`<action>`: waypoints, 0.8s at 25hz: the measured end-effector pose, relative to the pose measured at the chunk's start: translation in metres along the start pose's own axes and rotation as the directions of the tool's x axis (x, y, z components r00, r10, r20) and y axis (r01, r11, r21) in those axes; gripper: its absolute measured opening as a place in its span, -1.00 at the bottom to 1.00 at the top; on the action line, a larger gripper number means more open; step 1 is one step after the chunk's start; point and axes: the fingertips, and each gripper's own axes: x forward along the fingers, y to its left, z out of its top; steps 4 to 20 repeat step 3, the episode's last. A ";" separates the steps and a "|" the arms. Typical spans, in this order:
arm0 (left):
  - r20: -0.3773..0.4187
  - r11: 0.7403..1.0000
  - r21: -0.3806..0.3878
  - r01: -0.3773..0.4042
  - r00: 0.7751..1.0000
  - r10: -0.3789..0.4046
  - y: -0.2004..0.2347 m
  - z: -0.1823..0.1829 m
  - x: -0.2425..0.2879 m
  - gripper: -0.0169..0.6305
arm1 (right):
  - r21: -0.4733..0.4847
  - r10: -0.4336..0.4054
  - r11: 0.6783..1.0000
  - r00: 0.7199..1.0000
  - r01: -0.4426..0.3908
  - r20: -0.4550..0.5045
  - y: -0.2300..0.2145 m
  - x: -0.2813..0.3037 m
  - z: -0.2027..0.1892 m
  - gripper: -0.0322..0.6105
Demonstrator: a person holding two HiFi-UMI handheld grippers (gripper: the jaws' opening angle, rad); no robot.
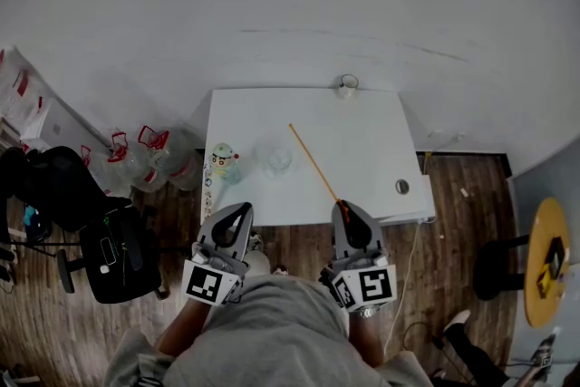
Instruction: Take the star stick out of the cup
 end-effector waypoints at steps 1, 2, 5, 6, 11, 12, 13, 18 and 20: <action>0.001 1.000 0.000 0.001 1.000 -0.001 0.000 0.000 0.001 -0.86 | 0.000 -0.001 1.000 1.000 0.001 -0.001 0.000 0.000 0.000 -0.76; 0.002 1.000 0.000 0.003 1.000 -0.003 0.000 0.000 0.002 -0.86 | 0.001 -0.001 1.000 1.000 0.001 -0.002 -0.001 0.001 0.000 -0.76; 0.002 1.000 0.000 0.004 1.000 -0.004 0.000 0.001 0.003 -0.86 | 0.001 -0.002 1.000 1.000 0.002 -0.003 -0.001 0.001 0.000 -0.76; 0.002 1.000 0.000 0.004 1.000 -0.004 0.000 0.001 0.003 -0.86 | 0.001 -0.002 1.000 1.000 0.002 -0.003 -0.001 0.001 0.000 -0.76; 0.002 1.000 0.000 0.004 1.000 -0.004 0.000 0.001 0.003 -0.86 | 0.001 -0.002 1.000 1.000 0.002 -0.003 -0.001 0.001 0.000 -0.76; 0.002 1.000 0.000 0.004 1.000 -0.004 0.000 0.001 0.003 -0.86 | 0.001 -0.002 1.000 1.000 0.002 -0.003 -0.001 0.001 0.000 -0.76; 0.002 1.000 0.000 0.004 1.000 -0.004 0.000 0.001 0.003 -0.86 | 0.001 -0.002 1.000 1.000 0.002 -0.003 -0.001 0.001 0.000 -0.76; 0.002 1.000 0.000 0.004 1.000 -0.004 0.000 0.001 0.003 -0.86 | 0.001 -0.002 1.000 1.000 0.002 -0.003 -0.001 0.001 0.000 -0.76; 0.002 1.000 0.000 0.004 1.000 -0.004 0.000 0.001 0.003 -0.86 | 0.001 -0.002 1.000 1.000 0.002 -0.003 -0.001 0.001 0.000 -0.76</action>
